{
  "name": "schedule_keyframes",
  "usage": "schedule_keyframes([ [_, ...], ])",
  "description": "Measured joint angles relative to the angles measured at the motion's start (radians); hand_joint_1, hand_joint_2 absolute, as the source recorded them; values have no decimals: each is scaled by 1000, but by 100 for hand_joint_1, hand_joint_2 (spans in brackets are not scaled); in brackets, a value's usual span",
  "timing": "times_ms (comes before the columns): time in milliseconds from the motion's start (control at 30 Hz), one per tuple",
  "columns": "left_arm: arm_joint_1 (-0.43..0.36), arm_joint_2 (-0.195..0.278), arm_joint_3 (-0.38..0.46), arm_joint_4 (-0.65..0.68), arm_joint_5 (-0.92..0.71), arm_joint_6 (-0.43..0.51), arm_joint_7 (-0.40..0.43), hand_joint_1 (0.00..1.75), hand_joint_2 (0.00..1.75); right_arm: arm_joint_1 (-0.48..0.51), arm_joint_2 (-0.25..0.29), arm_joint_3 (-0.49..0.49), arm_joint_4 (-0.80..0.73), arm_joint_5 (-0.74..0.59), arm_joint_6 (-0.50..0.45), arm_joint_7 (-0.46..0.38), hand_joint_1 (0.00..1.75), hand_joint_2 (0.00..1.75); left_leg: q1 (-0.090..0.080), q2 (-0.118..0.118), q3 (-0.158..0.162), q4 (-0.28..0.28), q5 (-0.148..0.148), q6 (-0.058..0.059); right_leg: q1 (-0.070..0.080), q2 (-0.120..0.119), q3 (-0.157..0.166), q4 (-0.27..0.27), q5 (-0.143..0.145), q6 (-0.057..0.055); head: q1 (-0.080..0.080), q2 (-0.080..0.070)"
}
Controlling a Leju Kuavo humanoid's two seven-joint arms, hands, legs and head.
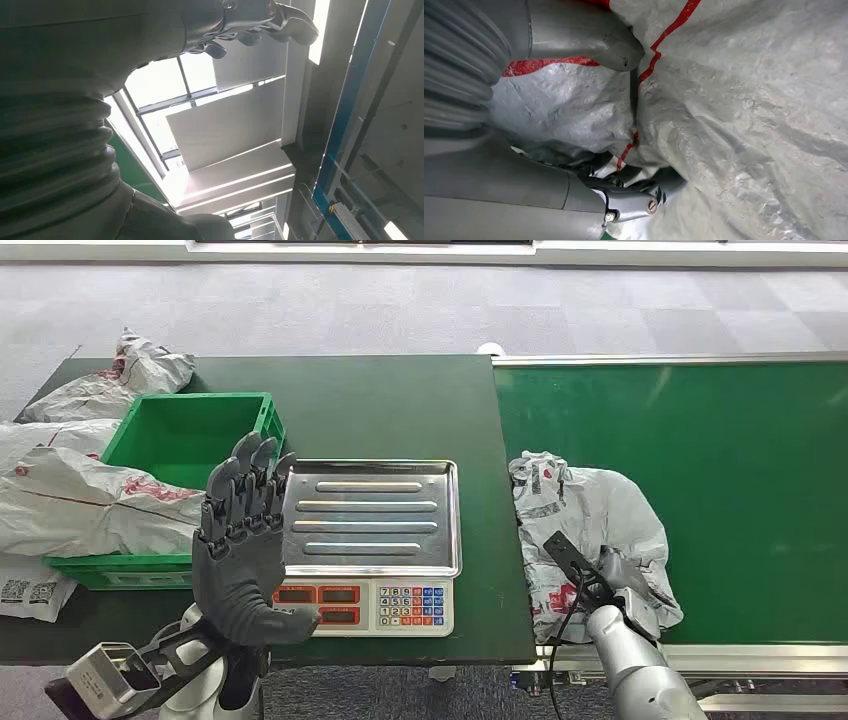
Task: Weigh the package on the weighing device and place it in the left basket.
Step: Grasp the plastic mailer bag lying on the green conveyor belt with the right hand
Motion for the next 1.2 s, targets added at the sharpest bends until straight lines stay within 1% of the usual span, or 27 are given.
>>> schedule_keyframes([
  [300, -1, 0, 0, 4, 0, 0, 0, 0, 175, -14, -6, 4, 9, -3, -6, -13, 175, 175, 0, 0, 2, 0, 0, 0, 0, 0, 2, 0, 0, 0, 0, 0],
  [367, -1, 0, 2, 4, 0, 0, 0, 0, 175, -14, -6, 9, 9, -8, -1, -43, 175, 175, 0, 0, 2, 0, 0, 0, 0, 0, 2, 0, 0, 0, 0, 0],
  [500, -1, 0, 9, 4, 0, 0, 0, 0, 175, -9, -6, 28, 10, -19, 29, -140, 175, 175, 0, 0, 1, 0, 0, 0, 0, 0, 1, 0, 0, 0, 0, 0],
  [667, -1, 0, 10, 4, 0, 0, 0, 0, 175, -6, -6, 45, 10, -21, 37, -164, 175, 175, 0, 0, 0, 0, 0, 0, 0, 0, 1, 0, -1, 0, 0, 0],
  [733, -2, 0, 10, 4, 0, 0, 0, 0, 175, -4, -5, 52, 10, -25, 39, -217, 175, 175, 0, 0, 0, 0, 0, 0, 0, 0, 0, 0, -1, 0, 0, 0],
  [767, -2, 1, 11, 4, 0, 2, 0, 0, 175, -1, -4, 57, 8, -39, 39, -280, 175, 175, 0, 0, 0, 0, 0, 0, 0, 0, 0, 0, -1, 0, 0, 0],
  [800, -2, 1, 11, 4, 0, 5, 0, 0, 175, 6, 1, 65, -3, -69, 38, -366, 175, 175, 0, 0, -1, 0, 0, 0, 0, 0, 0, 0, -1, 0, 0, 0],
  [867, 0, 4, 13, -1, 2, 13, 0, 0, 175, 47, 24, 96, -88, -195, 42, -555, 175, 175, 0, 0, -1, 0, 0, 0, 0, 1, -1, 0, -1, 0, 0, 0],
  [900, 1, 5, 14, -4, 3, 16, 0, 0, 175, 77, 41, 124, -168, -279, 43, -617, 175, 175, 0, 0, -1, 0, 0, 0, 0, 1, -1, 0, -1, 0, 0, 0],
  [933, 3, 6, 14, -8, 4, 19, 0, 0, 175, 112, 61, 156, -265, -360, 39, -645, 175, 175, 0, -1, -1, 0, 0, 0, 0, 0, -2, 0, -1, 0, 0, 0],
  [967, 5, 7, 15, -11, 5, 22, -1, 0, 175, 146, 80, 192, -378, -432, 23, -642, 175, 175, 0, -1, -2, 0, 0, 0, 0, 0, -2, 0, -1, 0, 0, 0],
  [1000, 6, 7, 15, -13, 4, 23, -1, 0, 175, 178, 98, 227, -496, -489, -4, -620, 175, 175, 0, -1, -3, -1, 0, 0, 0, 0, -3, 0, -1, 0, 0, 0],
  [1067, 9, 7, 15, -15, 3, 26, -1, 0, 175, 229, 125, 293, -723, -551, -76, -564, 175, 175, 0, -1, -4, -1, 0, -1, 0, 0, -4, 0, -2, 0, 0, 0],
  [1133, 11, 7, 15, -17, 1, 28, -1, 0, 175, 264, 144, 345, -903, -552, -163, -524, 175, 175, 0, -1, -4, -1, 0, -1, 0, 0, -5, 0, -2, 0, 0, 0],
  [1200, 14, 7, 15, -18, 0, 30, -1, 0, 175, 290, 162, 381, -1047, -532, -262, -503, 175, 175, 0, -1, -4, -1, 0, 0, 0, 0, -5, 0, -2, 0, 0, 0],
])
